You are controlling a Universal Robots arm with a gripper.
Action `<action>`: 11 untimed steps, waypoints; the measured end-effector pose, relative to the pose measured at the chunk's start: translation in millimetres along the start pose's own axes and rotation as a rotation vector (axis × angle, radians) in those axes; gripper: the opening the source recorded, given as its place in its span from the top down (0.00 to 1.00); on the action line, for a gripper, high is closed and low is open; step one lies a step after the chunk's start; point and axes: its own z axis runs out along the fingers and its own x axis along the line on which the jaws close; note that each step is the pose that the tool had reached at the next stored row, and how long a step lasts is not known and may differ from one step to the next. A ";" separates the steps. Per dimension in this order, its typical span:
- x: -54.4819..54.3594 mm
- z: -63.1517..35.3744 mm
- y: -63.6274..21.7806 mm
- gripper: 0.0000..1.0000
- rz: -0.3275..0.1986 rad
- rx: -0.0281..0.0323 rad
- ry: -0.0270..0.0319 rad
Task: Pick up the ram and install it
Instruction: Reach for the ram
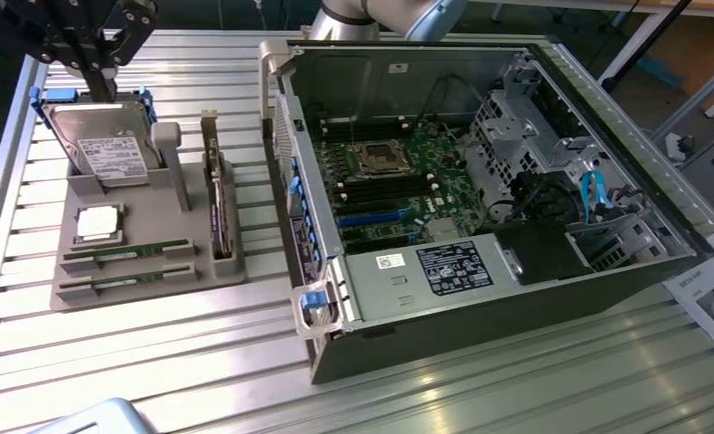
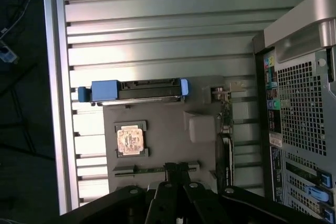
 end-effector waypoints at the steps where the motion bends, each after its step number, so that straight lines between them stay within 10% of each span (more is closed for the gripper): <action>1: 1.6 0.0 -0.1 0.90 0.000 0.0000 -0.0001; 11: 2.6 0.0 -0.5 0.90 0.000 0.0000 -0.0001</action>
